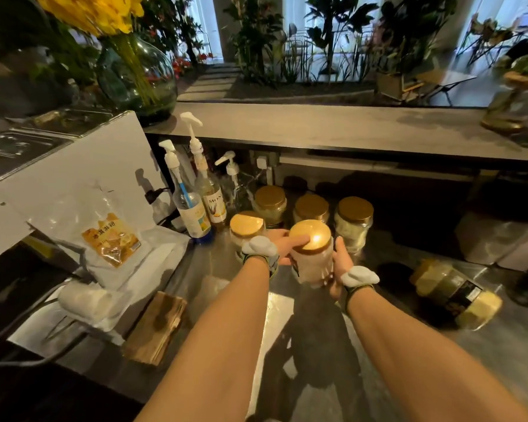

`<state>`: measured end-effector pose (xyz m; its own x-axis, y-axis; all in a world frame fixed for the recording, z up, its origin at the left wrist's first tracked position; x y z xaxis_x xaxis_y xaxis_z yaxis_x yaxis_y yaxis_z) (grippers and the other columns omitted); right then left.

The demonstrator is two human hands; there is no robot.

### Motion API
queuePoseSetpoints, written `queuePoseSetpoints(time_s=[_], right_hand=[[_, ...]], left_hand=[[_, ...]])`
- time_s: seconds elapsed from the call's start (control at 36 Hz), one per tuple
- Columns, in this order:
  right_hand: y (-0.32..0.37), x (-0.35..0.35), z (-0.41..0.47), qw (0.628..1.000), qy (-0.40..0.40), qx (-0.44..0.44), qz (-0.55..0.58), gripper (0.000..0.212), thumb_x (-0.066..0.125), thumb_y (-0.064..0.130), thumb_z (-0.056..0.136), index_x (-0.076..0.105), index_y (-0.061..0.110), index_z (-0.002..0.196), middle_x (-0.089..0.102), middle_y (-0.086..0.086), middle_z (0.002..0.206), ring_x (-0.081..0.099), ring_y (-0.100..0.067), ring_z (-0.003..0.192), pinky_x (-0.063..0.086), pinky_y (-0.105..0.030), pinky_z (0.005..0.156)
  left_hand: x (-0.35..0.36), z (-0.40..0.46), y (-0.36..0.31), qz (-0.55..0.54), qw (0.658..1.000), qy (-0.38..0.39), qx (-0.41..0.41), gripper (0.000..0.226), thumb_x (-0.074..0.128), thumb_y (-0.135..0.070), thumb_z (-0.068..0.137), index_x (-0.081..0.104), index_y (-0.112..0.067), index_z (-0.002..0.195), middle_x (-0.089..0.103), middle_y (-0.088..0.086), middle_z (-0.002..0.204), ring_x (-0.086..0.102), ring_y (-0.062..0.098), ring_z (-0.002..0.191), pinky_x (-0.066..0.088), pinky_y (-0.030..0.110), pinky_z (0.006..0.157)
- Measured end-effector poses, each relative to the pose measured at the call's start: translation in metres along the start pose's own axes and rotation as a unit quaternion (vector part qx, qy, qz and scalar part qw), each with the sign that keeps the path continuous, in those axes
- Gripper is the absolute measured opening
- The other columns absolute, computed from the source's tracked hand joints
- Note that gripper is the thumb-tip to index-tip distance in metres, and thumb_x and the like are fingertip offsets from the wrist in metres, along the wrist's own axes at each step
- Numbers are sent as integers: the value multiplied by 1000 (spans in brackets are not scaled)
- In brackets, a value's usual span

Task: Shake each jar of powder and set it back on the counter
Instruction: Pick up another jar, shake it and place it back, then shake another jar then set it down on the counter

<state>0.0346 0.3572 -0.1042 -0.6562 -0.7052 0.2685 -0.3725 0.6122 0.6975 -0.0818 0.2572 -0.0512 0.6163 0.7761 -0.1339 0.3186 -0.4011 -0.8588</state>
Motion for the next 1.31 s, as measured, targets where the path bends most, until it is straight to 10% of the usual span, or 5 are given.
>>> queuePoseSetpoints(time_s=[0.39,0.5,0.81,1.06,1.31], right_hand=[[-9,11,43,999,29,8,38,88,77,79,56,72,26,126,70,-12,131,62,-38,123,43,-61,111],[-8,26,42,996,45,33,63,44,57,60,92,73,21,103,72,-15,115,63,-39,117,40,-59,114],[-10,14,39,995,-7,69,76,37,47,53,98,62,20,90,63,-12,94,57,-36,99,40,-60,111],[-15,-31,25,995,-76,44,-47,82,55,70,89,38,25,155,45,-14,156,50,-39,135,50,-55,97],[-31,-102,1,993,-112,36,-13,68,62,55,93,47,21,150,50,-7,152,61,-30,111,56,-39,65]], left_hand=[[6,70,61,-140,979,31,-145,60,79,-39,67,54,-38,122,50,7,137,47,40,122,48,60,93],[-2,97,78,-124,982,9,-141,88,83,-53,44,56,-23,122,60,9,130,55,37,115,52,57,91],[0,57,58,-36,992,4,-118,97,71,-62,71,28,-24,149,44,5,146,51,33,124,51,45,95],[8,22,97,-83,979,-47,-181,90,61,-75,72,40,-18,139,51,7,139,55,31,120,56,43,86],[85,-9,108,-40,983,82,-160,56,74,-29,85,54,-8,133,61,13,132,62,24,109,53,29,82]])
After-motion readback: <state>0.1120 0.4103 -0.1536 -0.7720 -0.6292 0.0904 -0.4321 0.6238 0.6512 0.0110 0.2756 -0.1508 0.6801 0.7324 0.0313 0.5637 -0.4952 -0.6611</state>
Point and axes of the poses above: each hand's wrist, its own z-axis towards the middle knuckle, its own x-axis out of the palm, y = z × x, the point moved 10 cm from there along z, towards the middle knuckle
